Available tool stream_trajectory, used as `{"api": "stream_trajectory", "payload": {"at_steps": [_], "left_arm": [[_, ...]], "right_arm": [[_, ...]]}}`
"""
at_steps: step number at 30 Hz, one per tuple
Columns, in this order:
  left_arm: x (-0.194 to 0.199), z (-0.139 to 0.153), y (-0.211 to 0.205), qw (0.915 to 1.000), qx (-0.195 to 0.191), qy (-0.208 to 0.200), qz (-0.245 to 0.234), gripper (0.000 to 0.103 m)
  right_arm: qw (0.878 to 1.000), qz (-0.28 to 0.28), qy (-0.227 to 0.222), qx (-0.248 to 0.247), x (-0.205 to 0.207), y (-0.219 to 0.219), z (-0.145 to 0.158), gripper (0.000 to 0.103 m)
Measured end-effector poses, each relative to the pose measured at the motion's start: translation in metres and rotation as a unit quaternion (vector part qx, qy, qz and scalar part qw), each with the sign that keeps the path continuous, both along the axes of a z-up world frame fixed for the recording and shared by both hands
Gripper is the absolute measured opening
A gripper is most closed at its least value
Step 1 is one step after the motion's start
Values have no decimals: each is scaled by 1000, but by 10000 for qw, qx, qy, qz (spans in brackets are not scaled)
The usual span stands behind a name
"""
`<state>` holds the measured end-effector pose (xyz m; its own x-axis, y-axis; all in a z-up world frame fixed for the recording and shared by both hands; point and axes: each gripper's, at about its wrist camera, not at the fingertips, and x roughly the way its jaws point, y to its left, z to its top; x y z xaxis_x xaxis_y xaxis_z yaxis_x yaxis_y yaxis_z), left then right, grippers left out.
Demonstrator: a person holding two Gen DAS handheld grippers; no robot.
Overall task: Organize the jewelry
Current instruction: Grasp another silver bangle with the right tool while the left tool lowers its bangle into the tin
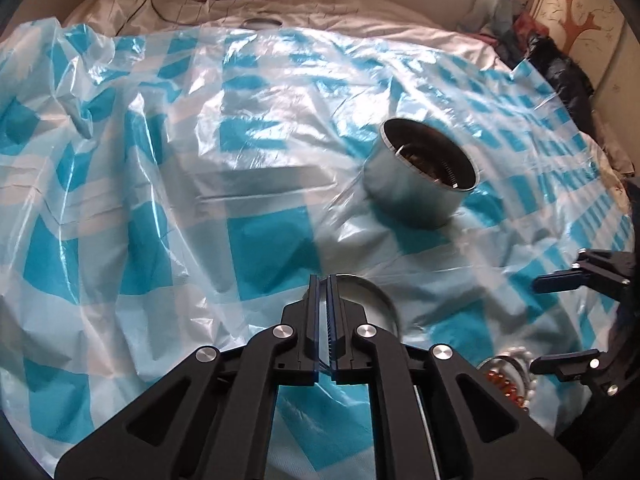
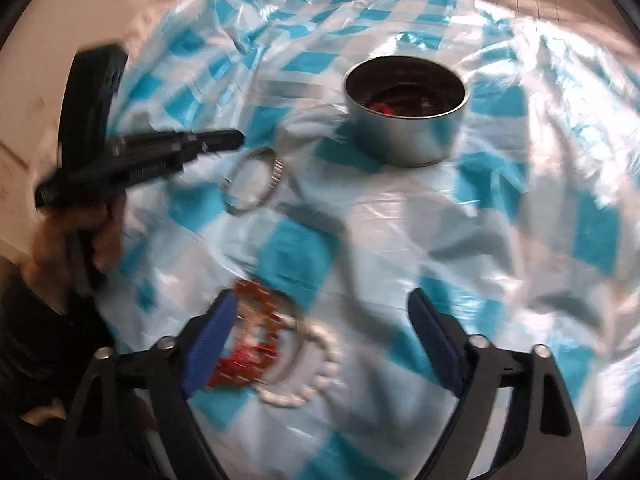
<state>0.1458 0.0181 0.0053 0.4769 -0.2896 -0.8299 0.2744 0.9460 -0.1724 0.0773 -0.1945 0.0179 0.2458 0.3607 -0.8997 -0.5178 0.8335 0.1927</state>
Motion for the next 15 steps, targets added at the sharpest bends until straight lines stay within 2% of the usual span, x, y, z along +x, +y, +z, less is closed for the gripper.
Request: {"api": "stream_trajectory", "payload": {"at_steps": [1,2,3,7,10,11,12,13,15], "left_arm": [[1,-2,0,10000,-2,27,6,11],[2,-6,0,10000,2,78,23,14],[3,-8,0,9999,7,114,28,19],[5,-18,-4,9997,-6,245,-27,24],[6,-23,-8,9996,49,262,-76,26],[5,-24,-10,9996,45,259,-103,26],[4,-25,-12,9996,69,237,-169,20],[3,-25,-14,9994,64,228,-242,3],[0,-22,-18,9989,-96,236,-403,3]], "right_arm": [[9998,151,-10,-108,-3,2,-1,65],[9996,253,44,-137,-5,5,-4,51],[9994,305,71,-170,-7,6,-8,43],[9970,607,19,-479,-17,19,-19,32],[9951,663,-221,-706,-22,27,-22,24],[9943,688,-288,-761,-24,31,-23,18],[9935,711,-367,-804,-26,34,-23,10],[9933,701,-414,-820,-27,36,-22,9],[9938,649,-469,-774,-27,36,-18,8]]}}
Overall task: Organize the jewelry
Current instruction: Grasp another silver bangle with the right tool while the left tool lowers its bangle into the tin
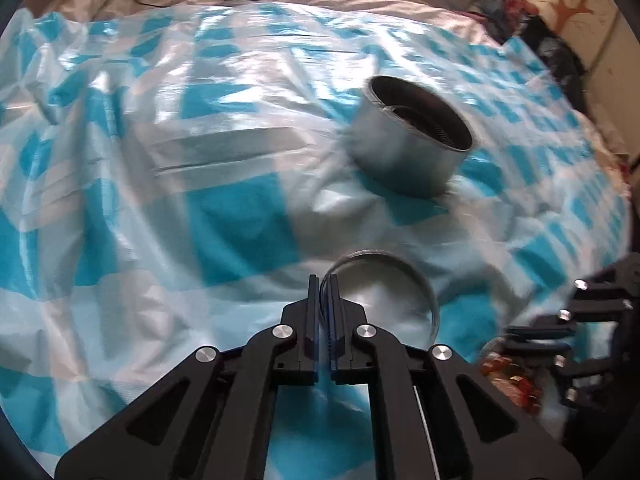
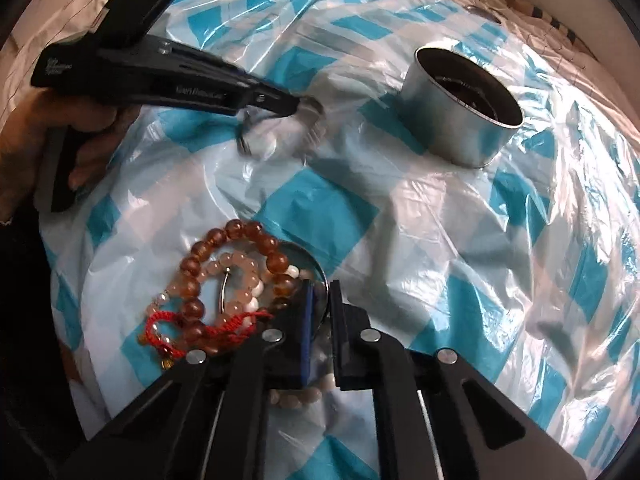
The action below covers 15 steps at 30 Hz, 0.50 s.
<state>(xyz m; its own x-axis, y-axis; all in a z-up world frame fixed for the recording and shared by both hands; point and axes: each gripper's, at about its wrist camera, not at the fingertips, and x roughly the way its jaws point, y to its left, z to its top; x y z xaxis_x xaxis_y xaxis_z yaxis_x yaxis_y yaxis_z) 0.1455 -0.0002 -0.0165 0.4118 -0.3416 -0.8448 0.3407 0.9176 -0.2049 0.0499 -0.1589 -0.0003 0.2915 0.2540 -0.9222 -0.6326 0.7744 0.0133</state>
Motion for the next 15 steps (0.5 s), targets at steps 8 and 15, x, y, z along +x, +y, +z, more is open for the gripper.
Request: {"api": "stream_trajectory", "payload": {"at_steps": [8,15], "left_arm": [[-13,50,7,9956,-667,-655,28,3],[-9,57,10,9939,-849,-693,118,3]], "right_arm": [[9918,-595,-140,1118,13,-36,41,8],[9905,-408,-239,1293,14,-32,56,9]]}}
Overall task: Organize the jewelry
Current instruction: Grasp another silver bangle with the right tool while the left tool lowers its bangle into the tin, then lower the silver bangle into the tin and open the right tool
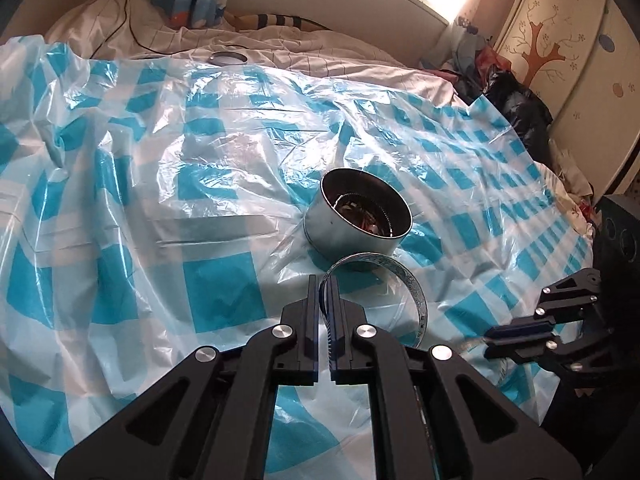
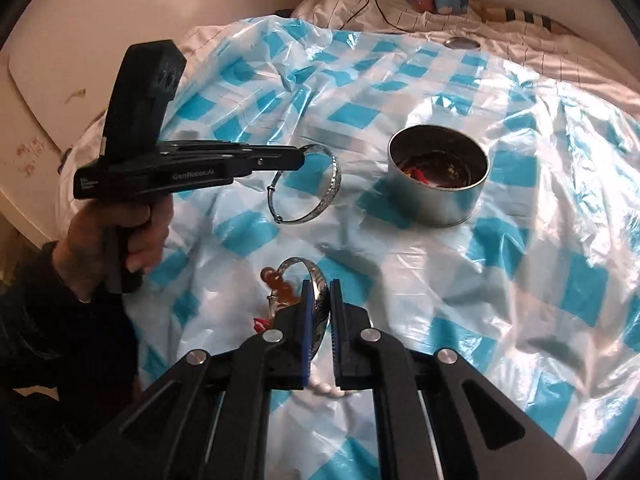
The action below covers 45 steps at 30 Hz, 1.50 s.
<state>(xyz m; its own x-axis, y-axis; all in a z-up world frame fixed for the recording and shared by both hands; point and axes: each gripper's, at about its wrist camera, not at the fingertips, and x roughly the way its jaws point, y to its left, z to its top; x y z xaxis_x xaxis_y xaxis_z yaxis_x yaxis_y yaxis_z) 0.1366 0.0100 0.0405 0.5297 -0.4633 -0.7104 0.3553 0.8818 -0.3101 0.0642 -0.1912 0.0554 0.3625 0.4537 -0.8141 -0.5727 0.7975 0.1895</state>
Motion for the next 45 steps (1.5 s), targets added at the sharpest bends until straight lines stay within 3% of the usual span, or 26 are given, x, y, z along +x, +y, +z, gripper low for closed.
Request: {"api": "stream_trajectory", "payload": {"at_steps": [9,20,29,37,41,45], "left_arm": [[2,9,-4,9997,-229,-117,10,3],[19,32,-18,9973,-571,-433,160,3],[50,20,-42,9963,-759,-315,242,3],[65,11,-50,9972,-653,-255,268,3],[71,5,-52,9975,-604,-241,292,3],[78,-4,-57,9976,-616,-176,271,4]], "right_arm": [[9965,-681,-471,130,12,-25,17,8],[9701,-1930,-727,1282,39,-89,47,9],[9552,-2227,-619,1850,61,-104,47,9],[9434,-2360,-632,2244,80,-113,34,9],[9305,-2507,-428,2637,93,-120,22,9],[9276,-2508,-421,2738,95,-123,19,9]]}}
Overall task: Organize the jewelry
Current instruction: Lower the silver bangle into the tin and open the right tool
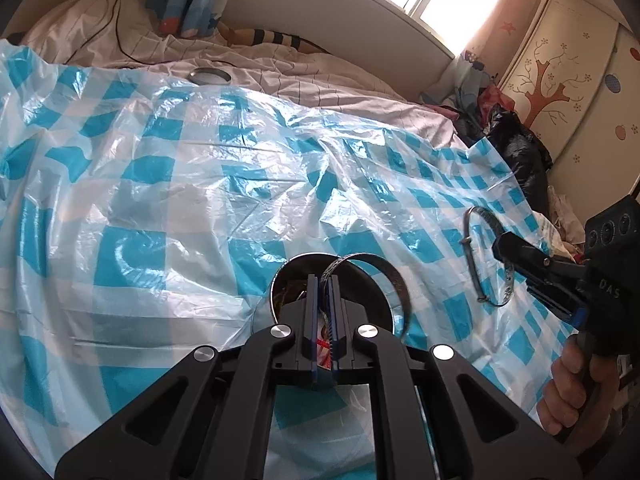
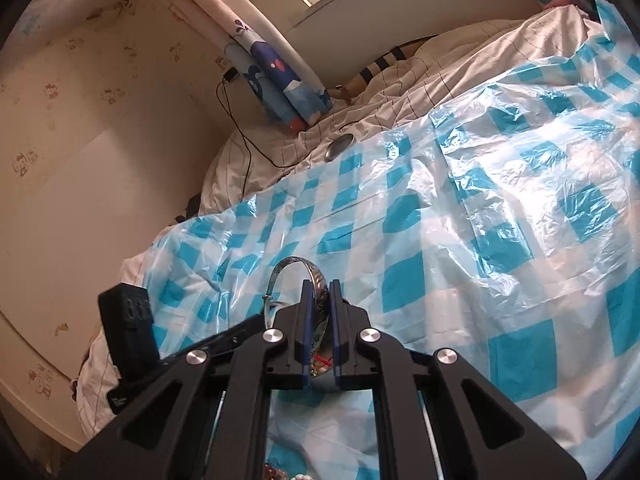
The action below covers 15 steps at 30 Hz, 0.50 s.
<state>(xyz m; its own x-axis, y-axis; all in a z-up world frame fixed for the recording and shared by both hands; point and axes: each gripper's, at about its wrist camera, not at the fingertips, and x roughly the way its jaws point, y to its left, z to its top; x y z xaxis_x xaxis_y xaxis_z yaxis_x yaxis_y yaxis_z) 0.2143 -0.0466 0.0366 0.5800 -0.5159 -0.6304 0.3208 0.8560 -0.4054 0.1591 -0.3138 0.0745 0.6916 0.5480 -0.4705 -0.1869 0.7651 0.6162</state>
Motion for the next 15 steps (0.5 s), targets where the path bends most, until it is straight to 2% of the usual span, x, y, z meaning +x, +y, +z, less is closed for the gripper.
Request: {"api": "stream_trajectory", "payload": {"at_steps": [6,10,15], "left_arm": [[10,-18,-8,9996,172,184,90,6],[7,-12,-1,9997,130,126,185,6],[3,-2,17,9989,-118,62,442,6]], "right_arm": [[10000,51,54,-32,2,5,-4,9],[9999,90,58,-94,5,13,-4,9],[9997,117,132,-149,9,25,-9,9]]}}
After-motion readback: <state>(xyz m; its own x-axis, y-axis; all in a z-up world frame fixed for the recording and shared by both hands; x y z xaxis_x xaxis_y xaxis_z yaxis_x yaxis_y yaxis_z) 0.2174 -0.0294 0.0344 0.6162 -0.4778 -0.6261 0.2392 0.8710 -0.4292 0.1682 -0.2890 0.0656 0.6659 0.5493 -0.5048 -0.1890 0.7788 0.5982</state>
